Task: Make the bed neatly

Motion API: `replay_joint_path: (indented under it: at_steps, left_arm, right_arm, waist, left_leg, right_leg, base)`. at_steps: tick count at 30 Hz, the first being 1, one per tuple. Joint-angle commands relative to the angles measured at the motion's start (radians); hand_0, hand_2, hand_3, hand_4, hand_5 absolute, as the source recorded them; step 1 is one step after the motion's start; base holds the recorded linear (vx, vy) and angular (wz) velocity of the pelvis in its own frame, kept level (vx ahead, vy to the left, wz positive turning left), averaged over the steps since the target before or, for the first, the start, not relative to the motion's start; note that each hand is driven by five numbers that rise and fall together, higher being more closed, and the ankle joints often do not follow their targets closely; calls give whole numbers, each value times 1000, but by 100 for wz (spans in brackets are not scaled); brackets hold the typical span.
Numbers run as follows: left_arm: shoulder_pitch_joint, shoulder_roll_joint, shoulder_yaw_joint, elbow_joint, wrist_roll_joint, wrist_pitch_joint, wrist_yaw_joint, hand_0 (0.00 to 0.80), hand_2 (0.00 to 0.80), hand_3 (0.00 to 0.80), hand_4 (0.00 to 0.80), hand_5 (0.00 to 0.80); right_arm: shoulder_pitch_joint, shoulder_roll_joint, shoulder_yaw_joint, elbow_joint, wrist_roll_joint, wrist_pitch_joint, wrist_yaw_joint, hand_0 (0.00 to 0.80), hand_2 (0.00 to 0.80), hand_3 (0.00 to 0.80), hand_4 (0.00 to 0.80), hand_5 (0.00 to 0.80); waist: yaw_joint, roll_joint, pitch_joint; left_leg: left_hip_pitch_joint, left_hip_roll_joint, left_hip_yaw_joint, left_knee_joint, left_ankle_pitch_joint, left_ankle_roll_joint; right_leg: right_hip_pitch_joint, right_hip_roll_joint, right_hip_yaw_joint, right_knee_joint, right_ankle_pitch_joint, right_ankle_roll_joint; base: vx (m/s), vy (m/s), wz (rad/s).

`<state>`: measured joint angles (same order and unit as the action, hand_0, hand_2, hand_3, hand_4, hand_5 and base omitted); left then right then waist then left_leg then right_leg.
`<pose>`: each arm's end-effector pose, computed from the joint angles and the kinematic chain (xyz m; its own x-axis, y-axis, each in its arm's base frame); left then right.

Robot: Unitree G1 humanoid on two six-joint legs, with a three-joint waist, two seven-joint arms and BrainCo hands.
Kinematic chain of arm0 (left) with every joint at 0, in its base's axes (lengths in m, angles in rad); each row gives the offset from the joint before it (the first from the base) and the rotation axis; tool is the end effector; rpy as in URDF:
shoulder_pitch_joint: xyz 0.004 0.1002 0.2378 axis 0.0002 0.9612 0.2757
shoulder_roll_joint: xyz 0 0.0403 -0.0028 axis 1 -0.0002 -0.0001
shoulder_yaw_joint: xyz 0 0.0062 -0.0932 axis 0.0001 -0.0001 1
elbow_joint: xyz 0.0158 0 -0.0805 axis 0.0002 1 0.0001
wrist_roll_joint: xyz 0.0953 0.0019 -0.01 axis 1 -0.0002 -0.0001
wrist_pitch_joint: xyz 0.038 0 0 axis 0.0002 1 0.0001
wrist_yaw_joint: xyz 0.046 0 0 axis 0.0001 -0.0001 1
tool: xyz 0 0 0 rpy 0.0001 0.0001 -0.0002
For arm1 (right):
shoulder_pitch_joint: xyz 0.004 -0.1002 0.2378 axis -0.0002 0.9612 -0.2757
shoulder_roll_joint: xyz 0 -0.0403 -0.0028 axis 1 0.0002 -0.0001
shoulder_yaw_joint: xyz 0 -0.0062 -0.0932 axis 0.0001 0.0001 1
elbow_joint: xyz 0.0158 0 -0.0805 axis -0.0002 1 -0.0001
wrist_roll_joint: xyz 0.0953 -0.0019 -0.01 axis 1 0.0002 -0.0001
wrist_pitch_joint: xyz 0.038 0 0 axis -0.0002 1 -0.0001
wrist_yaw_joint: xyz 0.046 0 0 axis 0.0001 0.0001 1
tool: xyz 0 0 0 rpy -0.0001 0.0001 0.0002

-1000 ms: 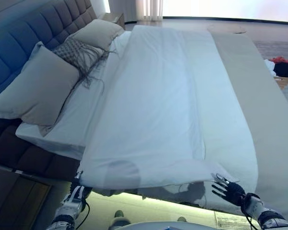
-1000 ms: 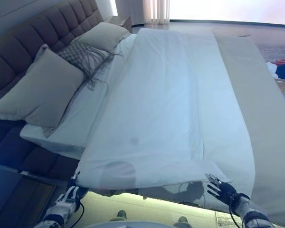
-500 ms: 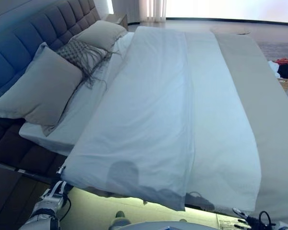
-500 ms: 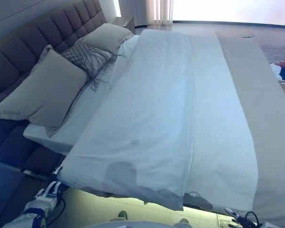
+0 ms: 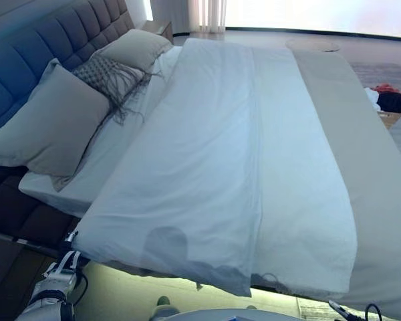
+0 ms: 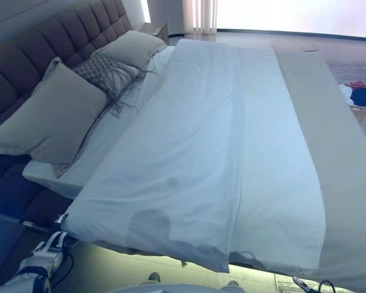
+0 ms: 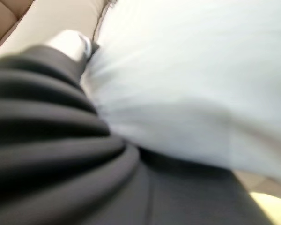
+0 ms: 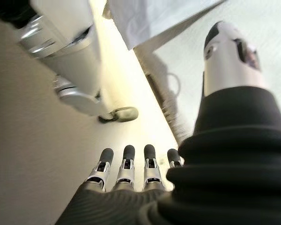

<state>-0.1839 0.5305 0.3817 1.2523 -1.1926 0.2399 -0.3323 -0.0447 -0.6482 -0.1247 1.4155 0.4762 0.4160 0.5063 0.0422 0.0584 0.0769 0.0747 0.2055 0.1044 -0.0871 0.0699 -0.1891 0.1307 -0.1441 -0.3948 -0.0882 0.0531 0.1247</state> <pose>0.1232 0.3291 -0.0385 0.7214 0.2692 -0.6380 -0.6921 0.3112 -0.6513 0.0367 -0.3536 -0.0427 0.1493 -0.0185 -0.9886 0.5684 0.8197 0.0705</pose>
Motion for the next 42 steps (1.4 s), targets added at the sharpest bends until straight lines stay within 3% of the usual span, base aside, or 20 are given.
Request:
replay_joint_path:
  at_steps: [1,10,15,16,17,34,42]
  left_arm:
    - [133,203,190,82,-64,-109,7,800,800,800,800,800]
    - [143,226,187,109,-82,-115,24,800,800,800,800,800]
    - [145,210,179,114,-65,-77,-19,800,800,800,800,800]
    - [140,200,171,111,-61,-73,-18,518,518,518,518,518]
    - [136,190,165,107,-55,-60,-9,0,0,0,0,0]
    - [222,-3,80,189,186,86,-24,0,0,0,0,0]
    - [259,-63,63,187,224,83,-56,0,0,0,0,0]
  right_arm:
    - [-16,7,15,30,39,-22,-4,0,0,0,0,0]
    - [-36,-6,28,19,53,-35,2,0,0,0,0,0]
    - [-37,6,37,18,63,-32,-9,0,0,0,0,0]
    - [-37,9,38,17,64,-33,-6,0,0,0,0,0]
    - [-37,13,36,17,63,-35,-3,0,0,0,0,0]
    - [-26,85,-25,7,101,-56,-12,0,0,0,0,0]
    - [-25,129,-49,22,128,-54,-56,0,0,0,0,0]
  waist:
    - [105,-61,7]
    - [133,-73,22]
    - [142,-81,26]
    - [142,-83,28]
    - [141,-84,28]
    - [123,-85,11]
    - [127,-78,19]
  left_leg:
    - [-23,-42,-5,0,-60,47]
    - [-23,-47,-21,0,-63,53]
    - [-19,-54,-28,2,-72,57]
    - [-18,-55,-30,2,-75,58]
    - [-16,-56,-30,3,-76,59]
    - [25,-63,18,0,-96,78]
    - [46,-71,23,0,-103,89]
  right_leg:
    - [45,-119,-29,8,-50,71]
    - [41,-133,-37,9,-44,79]
    - [39,-139,-38,10,-40,86]
    - [39,-139,-36,11,-40,86]
    - [39,-138,-34,11,-40,86]
    - [39,-147,-28,7,-16,92]
    - [41,-150,-28,20,-11,89]
  base:
    - [-16,62,1]
    - [-32,56,1]
    - [-5,7,0]
    - [0,0,0]
    - [0,0,0]
    - [2,-49,6]
    - [-15,-57,12]
